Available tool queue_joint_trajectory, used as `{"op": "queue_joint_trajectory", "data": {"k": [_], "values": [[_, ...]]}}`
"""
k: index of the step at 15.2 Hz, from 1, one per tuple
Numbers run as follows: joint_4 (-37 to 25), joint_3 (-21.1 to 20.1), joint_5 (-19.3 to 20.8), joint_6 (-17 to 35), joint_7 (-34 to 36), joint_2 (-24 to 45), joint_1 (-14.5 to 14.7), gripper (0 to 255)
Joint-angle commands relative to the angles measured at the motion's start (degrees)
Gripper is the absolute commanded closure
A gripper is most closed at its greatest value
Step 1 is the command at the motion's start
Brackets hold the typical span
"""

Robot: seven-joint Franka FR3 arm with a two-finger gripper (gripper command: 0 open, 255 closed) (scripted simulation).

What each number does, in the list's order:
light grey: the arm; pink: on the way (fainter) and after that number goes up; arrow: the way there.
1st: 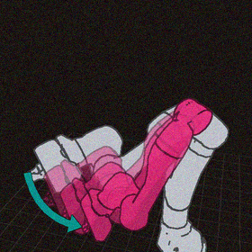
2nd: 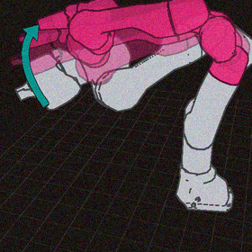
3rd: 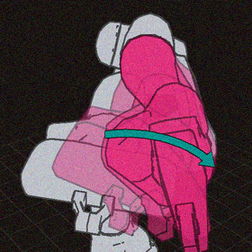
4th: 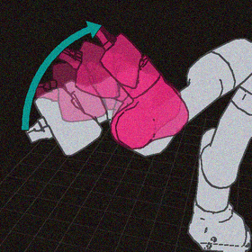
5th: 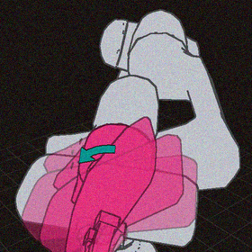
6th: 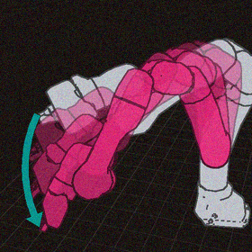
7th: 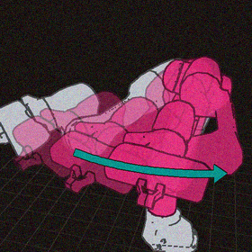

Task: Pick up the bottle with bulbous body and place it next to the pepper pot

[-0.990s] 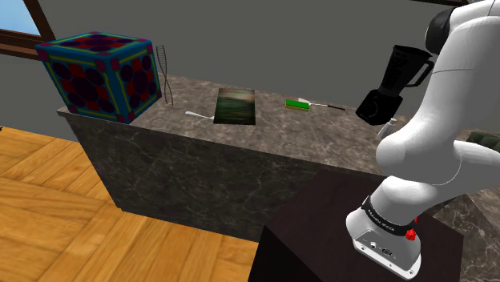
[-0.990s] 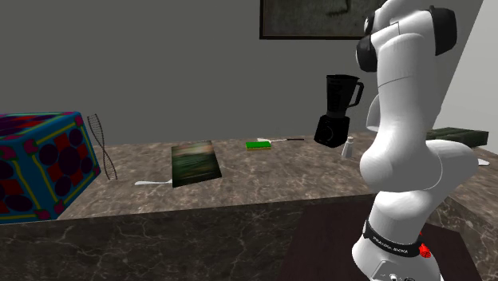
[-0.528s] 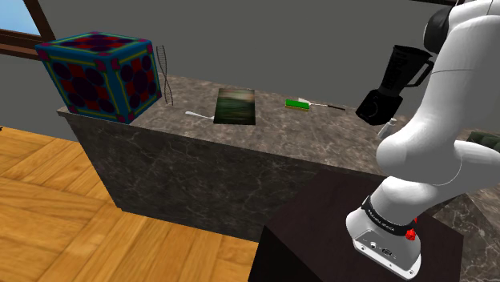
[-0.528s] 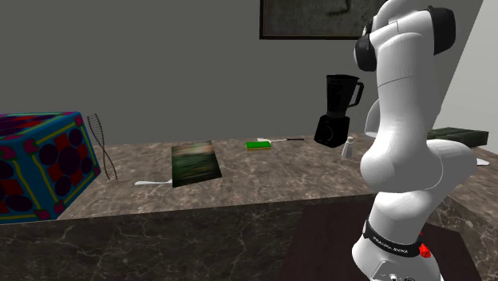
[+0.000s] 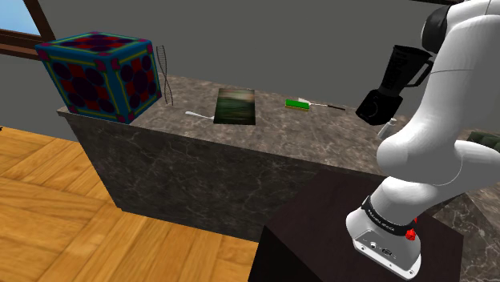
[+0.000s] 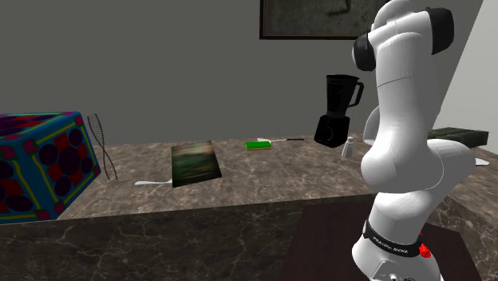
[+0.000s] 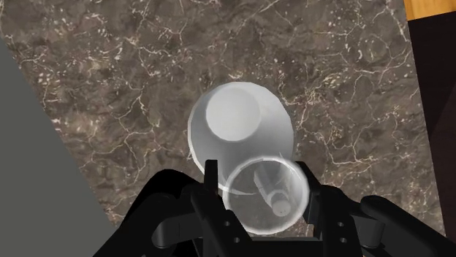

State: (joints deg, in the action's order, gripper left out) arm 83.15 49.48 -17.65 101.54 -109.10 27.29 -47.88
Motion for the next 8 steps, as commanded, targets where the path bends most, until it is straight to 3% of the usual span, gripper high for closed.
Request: {"op": "queue_joint_trajectory", "data": {"k": [1,8], "values": [[1.5,-0.1,-0.1,1.5,0.0,0.0,0.4,255],[5.9,-0.7,-1.0,6.4,-0.6,0.9,0.8,255]]}}
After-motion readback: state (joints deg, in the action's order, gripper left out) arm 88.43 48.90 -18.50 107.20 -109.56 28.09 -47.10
